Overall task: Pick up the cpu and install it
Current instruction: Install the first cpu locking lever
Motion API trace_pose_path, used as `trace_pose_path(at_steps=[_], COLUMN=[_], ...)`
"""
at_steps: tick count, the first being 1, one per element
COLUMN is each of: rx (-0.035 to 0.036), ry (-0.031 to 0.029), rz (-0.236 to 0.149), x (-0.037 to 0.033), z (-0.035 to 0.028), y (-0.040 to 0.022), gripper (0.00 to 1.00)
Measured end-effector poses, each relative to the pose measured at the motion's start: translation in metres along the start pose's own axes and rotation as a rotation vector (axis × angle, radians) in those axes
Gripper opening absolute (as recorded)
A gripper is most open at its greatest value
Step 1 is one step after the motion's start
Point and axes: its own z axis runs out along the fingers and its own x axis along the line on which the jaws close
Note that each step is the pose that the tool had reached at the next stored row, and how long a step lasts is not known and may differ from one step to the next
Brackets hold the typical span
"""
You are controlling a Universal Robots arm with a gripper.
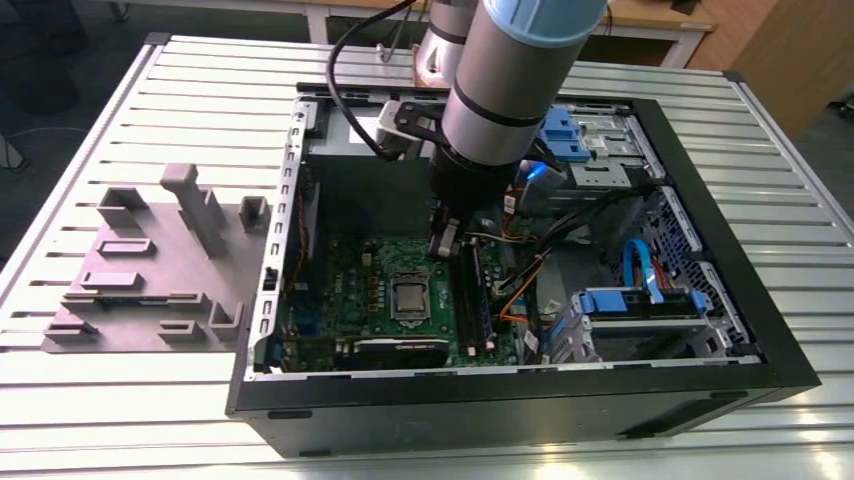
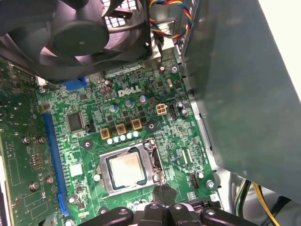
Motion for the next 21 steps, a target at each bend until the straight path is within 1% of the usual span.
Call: trace_pose_path(at_steps=[3,5,8,13,17,21], rx=[-0.0073,-0.0112,-0.0116,-0.0115,-0.0115,-0.0129], ry=[0.0034,0.0056,0.0065,0.0058,0.0064,0.0109], rz=[0.0,0.0,0.0,0.0,0.0,0.001], x=[0.0001,0.0001,0.0001,-0.0001,-0.0003,-0.0004], z=[0.0037,0.0048,0.0048,0.0058,0.0117,0.0185], y=[-0.0005,-0.0006,-0.0007,-0.0008,-0.0016,-0.0018], gripper=[0.1,0.1,0.1,0.1,0.1,0.1])
